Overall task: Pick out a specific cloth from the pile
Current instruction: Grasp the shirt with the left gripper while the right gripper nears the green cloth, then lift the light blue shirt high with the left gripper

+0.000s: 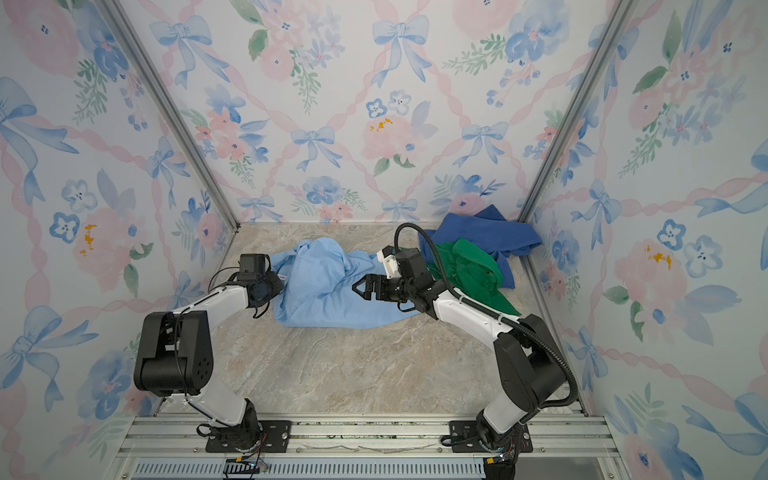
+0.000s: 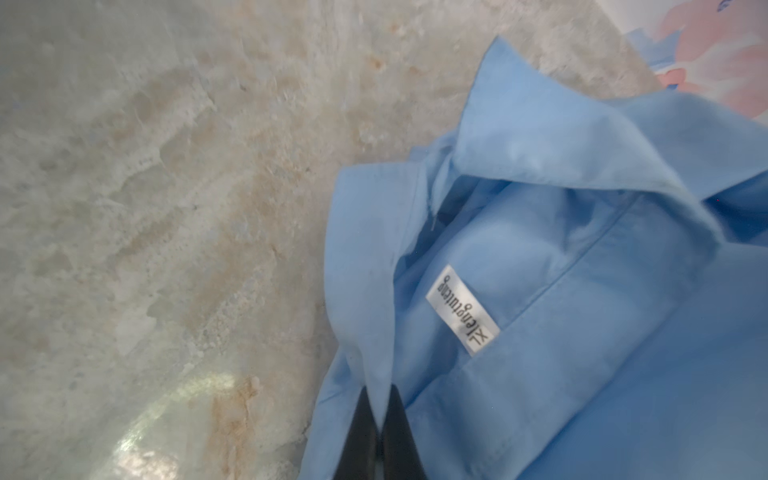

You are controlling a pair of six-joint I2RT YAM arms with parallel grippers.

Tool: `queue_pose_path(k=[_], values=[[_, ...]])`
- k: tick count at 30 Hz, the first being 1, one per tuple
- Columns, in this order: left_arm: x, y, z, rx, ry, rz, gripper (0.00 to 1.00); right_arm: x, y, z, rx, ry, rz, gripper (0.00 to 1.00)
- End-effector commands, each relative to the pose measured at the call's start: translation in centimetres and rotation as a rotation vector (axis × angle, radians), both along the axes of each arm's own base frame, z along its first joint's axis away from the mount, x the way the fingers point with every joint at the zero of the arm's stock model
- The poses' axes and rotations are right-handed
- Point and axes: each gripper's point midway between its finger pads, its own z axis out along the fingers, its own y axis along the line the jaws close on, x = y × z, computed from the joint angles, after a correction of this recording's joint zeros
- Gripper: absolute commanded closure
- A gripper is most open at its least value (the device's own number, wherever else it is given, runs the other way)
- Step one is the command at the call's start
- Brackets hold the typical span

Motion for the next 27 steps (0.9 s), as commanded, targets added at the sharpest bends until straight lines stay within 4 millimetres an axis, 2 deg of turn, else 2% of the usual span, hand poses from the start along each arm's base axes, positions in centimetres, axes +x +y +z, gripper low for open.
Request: queue_pose_path(k=[1,4,8,11,13,16,20,22,27], values=[[2.0,0.0,11.5,0.074,-0.264,-0.014,1.0,0.7,-1.3,2.8,0.012,-0.072,-0.049,0.03],[2.2,-1.8,19.8,0.143,-0.439,-0.059,1.0,1.0,-2.5,3.4,0.016,-0.087,-0.07,0.03],[2.5,-6.4,31.8,0.31,-0.691,-0.174,1.0,1.6,-4.2,3.8,0.032,-0.091,-0.092,0.03],[2.7,-7.7,39.3,0.33,-0.859,-0.189,1.0,1.9,-5.2,3.8,0.039,-0.088,-0.098,0.03],[2.7,-8.5,43.4,0.294,-0.964,-0.205,1.0,2.1,-5.9,3.6,0.036,-0.084,-0.107,0.03],[2.4,-11.4,48.4,0.204,-1.139,-0.326,1.0,2.1,-6.7,3.2,0.03,-0.078,-0.115,0.03],[1.2,-15.0,53.5,0.141,-1.293,-0.439,1.0,2.4,-7.2,3.0,0.036,-0.071,-0.126,0.03],[0.3,-17.0,55.6,0.145,-1.352,-0.474,1.0,2.7,-7.2,3.1,0.043,-0.068,-0.127,0.03],[-1.8,-20.2,58.7,0.157,-1.449,-0.493,1.0,2.7,-7.4,3.6,0.041,-0.076,-0.124,0.03]])
